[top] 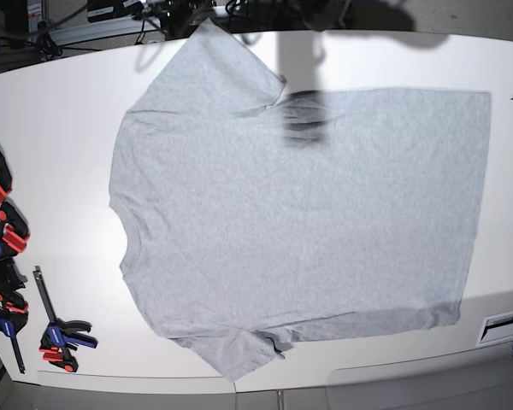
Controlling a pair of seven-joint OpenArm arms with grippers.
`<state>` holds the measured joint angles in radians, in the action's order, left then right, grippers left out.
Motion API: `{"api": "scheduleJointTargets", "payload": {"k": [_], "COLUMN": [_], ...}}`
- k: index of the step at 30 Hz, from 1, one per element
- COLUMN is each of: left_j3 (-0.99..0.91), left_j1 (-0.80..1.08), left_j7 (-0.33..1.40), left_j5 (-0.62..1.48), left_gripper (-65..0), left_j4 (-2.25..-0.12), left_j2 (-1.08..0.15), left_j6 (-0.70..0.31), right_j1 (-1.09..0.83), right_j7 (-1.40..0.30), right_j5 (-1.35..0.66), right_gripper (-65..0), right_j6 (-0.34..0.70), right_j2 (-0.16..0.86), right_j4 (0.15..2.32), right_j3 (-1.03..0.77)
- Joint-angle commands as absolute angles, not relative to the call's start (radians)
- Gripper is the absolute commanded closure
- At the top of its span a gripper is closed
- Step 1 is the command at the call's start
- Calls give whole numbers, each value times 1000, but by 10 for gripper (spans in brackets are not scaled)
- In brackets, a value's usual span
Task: Fold the T-shirt properly
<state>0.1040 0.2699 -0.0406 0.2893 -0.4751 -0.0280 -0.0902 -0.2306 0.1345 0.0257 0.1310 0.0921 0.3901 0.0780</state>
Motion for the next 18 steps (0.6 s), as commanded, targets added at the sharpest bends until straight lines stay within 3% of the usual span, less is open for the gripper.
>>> {"api": "scheduleJointTargets", "payload": {"k": [1, 18], "left_j3": [105, 104], "left_j1": [314, 652], "left_j7": [-31, -76], "left_j5": [290, 351], "left_gripper": [0, 0], "left_j4": [-494, -885], "left_j2": [-29, -212], "left_j6": [-97, -97], "right_j1": [-258, -648], "right_j7": [152, 311], "right_j5": [24, 13], "right_gripper": [0, 0], "right_j6": [133, 130], "right_j2": [100, 176], "right_j4": [418, 860], "right_j3": [79, 76]}}
